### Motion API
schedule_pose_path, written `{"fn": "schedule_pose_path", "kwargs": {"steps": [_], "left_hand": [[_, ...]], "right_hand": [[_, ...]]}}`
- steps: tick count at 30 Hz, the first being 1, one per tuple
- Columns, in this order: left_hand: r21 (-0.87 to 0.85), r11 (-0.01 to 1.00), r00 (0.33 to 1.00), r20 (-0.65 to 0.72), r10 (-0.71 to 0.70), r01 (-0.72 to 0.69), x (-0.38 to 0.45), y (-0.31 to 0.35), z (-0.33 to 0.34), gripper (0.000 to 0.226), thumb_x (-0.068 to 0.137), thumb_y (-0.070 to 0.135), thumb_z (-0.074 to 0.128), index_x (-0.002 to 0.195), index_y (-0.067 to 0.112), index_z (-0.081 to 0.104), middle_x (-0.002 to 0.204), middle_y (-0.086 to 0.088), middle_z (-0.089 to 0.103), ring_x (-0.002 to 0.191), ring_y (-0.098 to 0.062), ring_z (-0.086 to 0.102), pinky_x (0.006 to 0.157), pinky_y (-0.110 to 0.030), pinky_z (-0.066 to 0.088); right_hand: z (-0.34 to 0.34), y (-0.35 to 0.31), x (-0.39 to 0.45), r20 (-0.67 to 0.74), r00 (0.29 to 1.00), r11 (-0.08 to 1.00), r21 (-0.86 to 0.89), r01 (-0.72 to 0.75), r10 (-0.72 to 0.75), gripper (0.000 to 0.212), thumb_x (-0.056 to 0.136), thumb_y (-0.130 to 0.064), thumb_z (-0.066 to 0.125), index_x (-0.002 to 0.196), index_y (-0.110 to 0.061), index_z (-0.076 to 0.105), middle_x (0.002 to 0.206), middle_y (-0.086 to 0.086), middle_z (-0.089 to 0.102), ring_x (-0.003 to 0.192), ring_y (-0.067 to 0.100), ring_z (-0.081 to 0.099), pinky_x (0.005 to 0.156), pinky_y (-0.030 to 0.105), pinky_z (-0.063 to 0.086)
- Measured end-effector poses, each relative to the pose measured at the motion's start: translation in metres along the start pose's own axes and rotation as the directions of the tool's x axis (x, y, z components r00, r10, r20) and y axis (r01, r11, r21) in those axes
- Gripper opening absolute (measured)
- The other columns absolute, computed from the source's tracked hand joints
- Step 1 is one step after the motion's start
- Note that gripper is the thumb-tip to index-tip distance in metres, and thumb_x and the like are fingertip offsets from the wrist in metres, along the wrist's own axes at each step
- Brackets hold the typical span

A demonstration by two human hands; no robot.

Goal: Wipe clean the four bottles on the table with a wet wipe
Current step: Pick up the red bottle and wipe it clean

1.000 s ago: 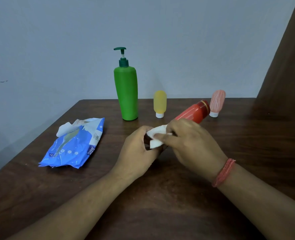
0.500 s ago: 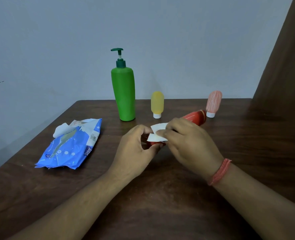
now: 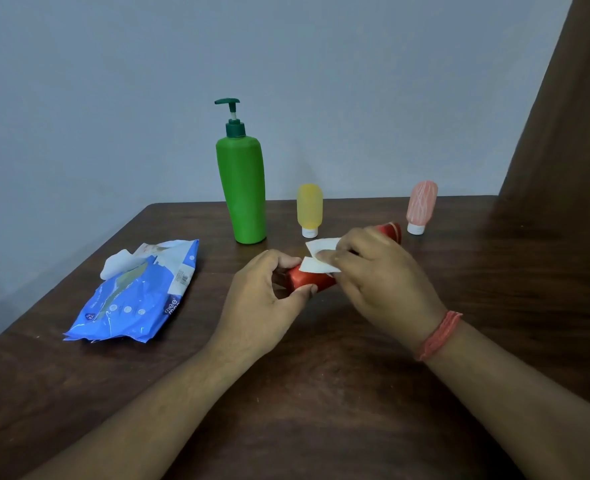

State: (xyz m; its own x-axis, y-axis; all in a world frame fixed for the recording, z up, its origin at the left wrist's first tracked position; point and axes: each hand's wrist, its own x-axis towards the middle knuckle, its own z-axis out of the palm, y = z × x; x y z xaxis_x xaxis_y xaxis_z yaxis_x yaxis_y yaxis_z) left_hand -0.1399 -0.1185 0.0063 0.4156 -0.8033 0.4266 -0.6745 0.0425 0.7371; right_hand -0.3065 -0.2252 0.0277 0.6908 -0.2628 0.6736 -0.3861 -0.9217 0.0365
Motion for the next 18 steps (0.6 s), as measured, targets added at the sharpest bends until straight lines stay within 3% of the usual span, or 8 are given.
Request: {"fn": "schedule_pose_path", "kwargs": {"steps": [2,5,8,10,12,15,18], "left_hand": [[-0.008,1.000,1.000,-0.005,-0.005,0.005,0.001,-0.001,0.000,0.035,0.081,0.032,0.083,0.103,0.041,0.059,0.102,0.019,0.065,0.094,0.003,0.062,0.071,-0.010,0.049],[-0.027,0.999,1.000,-0.015,-0.020,0.019,0.002,-0.003,-0.001,0.035,0.080,0.034,0.083,0.109,0.036,0.063,0.104,0.018,0.066,0.094,-0.002,0.063,0.073,-0.011,0.045],[-0.037,0.999,1.000,-0.022,-0.011,0.011,0.002,-0.003,-0.002,0.033,0.080,0.033,0.083,0.106,0.039,0.063,0.103,0.020,0.066,0.092,0.002,0.062,0.070,-0.009,0.042],[-0.049,0.999,1.000,-0.019,-0.013,0.012,0.003,-0.004,-0.001,0.033,0.080,0.032,0.083,0.105,0.038,0.063,0.102,0.019,0.066,0.092,-0.001,0.063,0.070,-0.010,0.042],[-0.063,0.998,1.000,-0.009,-0.022,0.022,0.004,-0.005,-0.002,0.032,0.080,0.031,0.083,0.105,0.038,0.063,0.101,0.018,0.067,0.091,-0.002,0.063,0.071,-0.011,0.043],[-0.067,0.997,1.000,-0.001,-0.027,0.027,0.004,-0.009,-0.002,0.031,0.080,0.032,0.083,0.098,0.043,0.061,0.098,0.019,0.066,0.090,0.004,0.062,0.067,-0.007,0.045],[-0.145,0.987,0.998,0.004,-0.070,0.070,0.007,-0.014,-0.001,0.028,0.080,0.034,0.084,0.095,0.045,0.063,0.094,0.015,0.069,0.090,0.002,0.063,0.070,-0.010,0.047]], "right_hand": [[-0.001,0.008,0.002,-0.017,0.999,0.999,-0.021,-0.031,0.030,0.025,0.087,-0.015,0.061,0.109,-0.009,0.073,0.095,0.007,0.064,0.088,0.026,0.058,0.071,0.038,0.050],[-0.007,0.034,-0.001,-0.090,0.977,0.979,-0.051,-0.197,0.191,0.020,0.087,-0.013,0.063,0.102,-0.007,0.075,0.090,0.009,0.063,0.084,0.030,0.059,0.069,0.039,0.051],[-0.009,0.050,-0.004,-0.127,0.928,0.933,-0.048,-0.358,0.350,0.025,0.091,-0.010,0.064,0.114,-0.010,0.073,0.094,0.007,0.063,0.089,0.024,0.057,0.076,0.034,0.048],[-0.006,0.044,-0.003,-0.128,0.941,0.949,-0.002,-0.315,0.312,0.023,0.090,-0.007,0.065,0.111,-0.010,0.073,0.092,0.007,0.061,0.088,0.026,0.056,0.076,0.036,0.049],[0.000,0.027,-0.002,-0.092,0.979,0.983,0.031,-0.182,0.184,0.023,0.085,-0.004,0.067,0.107,-0.009,0.073,0.093,0.008,0.061,0.089,0.028,0.057,0.075,0.039,0.051],[0.004,0.011,-0.001,-0.005,0.999,0.998,0.034,-0.044,0.044,0.030,0.086,-0.009,0.065,0.115,-0.012,0.071,0.097,0.006,0.063,0.091,0.025,0.057,0.075,0.036,0.049],[-0.001,0.028,-0.001,-0.065,0.989,0.992,0.003,-0.130,0.130,0.022,0.084,-0.010,0.067,0.105,-0.010,0.074,0.090,0.008,0.062,0.084,0.029,0.058,0.070,0.038,0.049]]}}
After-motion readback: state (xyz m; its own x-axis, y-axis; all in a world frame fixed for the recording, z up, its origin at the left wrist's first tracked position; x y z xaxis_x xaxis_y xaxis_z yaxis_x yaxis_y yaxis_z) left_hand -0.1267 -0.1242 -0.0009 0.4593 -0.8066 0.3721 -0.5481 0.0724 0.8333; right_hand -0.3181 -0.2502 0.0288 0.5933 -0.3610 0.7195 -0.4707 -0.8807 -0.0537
